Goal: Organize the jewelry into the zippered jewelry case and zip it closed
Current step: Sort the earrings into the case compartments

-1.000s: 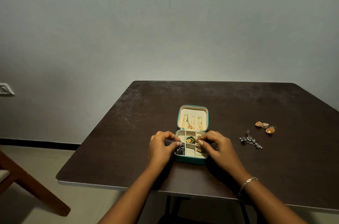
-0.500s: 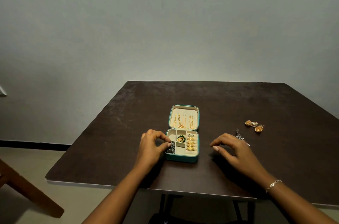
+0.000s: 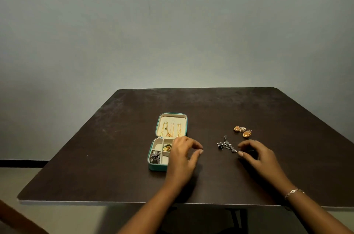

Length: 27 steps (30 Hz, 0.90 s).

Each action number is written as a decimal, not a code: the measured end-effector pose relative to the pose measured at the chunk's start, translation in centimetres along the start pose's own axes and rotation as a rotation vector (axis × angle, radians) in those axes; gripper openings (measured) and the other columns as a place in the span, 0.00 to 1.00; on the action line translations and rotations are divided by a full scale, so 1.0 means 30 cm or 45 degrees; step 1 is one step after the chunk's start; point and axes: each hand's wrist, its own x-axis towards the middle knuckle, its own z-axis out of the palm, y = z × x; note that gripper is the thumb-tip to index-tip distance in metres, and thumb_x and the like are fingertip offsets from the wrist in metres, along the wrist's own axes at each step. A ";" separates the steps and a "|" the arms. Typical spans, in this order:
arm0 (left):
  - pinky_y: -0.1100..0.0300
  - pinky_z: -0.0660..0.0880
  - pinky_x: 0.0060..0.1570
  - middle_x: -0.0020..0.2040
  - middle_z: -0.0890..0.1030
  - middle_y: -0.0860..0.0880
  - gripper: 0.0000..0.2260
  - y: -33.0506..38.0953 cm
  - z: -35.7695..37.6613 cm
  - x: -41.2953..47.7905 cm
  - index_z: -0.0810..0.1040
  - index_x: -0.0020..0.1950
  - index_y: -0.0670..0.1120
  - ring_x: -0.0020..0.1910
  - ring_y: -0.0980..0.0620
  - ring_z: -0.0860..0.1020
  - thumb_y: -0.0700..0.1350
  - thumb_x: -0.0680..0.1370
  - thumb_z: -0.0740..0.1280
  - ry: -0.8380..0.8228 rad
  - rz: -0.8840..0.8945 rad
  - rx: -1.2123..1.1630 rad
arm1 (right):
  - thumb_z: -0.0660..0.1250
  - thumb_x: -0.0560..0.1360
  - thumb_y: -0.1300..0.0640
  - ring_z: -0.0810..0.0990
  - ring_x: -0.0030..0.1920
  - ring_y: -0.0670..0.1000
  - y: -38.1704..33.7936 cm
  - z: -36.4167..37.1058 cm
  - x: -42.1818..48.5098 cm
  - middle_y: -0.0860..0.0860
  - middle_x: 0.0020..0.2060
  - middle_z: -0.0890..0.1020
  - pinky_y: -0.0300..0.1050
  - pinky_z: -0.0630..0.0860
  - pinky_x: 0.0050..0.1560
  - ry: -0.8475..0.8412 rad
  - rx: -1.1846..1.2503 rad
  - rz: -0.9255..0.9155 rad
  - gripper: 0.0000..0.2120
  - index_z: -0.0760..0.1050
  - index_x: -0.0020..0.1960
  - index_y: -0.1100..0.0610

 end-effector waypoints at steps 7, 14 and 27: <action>0.64 0.69 0.46 0.44 0.76 0.52 0.03 0.031 0.230 0.049 0.78 0.44 0.46 0.47 0.54 0.72 0.39 0.73 0.68 -0.025 -0.253 -0.035 | 0.71 0.70 0.60 0.75 0.50 0.45 0.033 0.034 0.050 0.49 0.48 0.77 0.33 0.68 0.47 -0.019 -0.080 0.073 0.11 0.77 0.52 0.54; 0.57 0.66 0.56 0.54 0.75 0.46 0.12 0.037 0.336 0.111 0.76 0.50 0.45 0.58 0.47 0.69 0.53 0.74 0.67 -0.082 -0.542 0.365 | 0.70 0.69 0.60 0.75 0.53 0.49 0.060 0.071 0.077 0.48 0.48 0.77 0.44 0.71 0.54 -0.001 -0.125 0.038 0.10 0.77 0.50 0.51; 0.64 0.68 0.45 0.37 0.72 0.58 0.04 0.043 0.324 0.092 0.76 0.43 0.46 0.46 0.52 0.73 0.37 0.73 0.66 0.059 -0.389 0.050 | 0.69 0.70 0.65 0.75 0.50 0.45 0.041 0.060 0.047 0.43 0.44 0.78 0.32 0.68 0.48 0.128 0.003 -0.050 0.09 0.78 0.46 0.53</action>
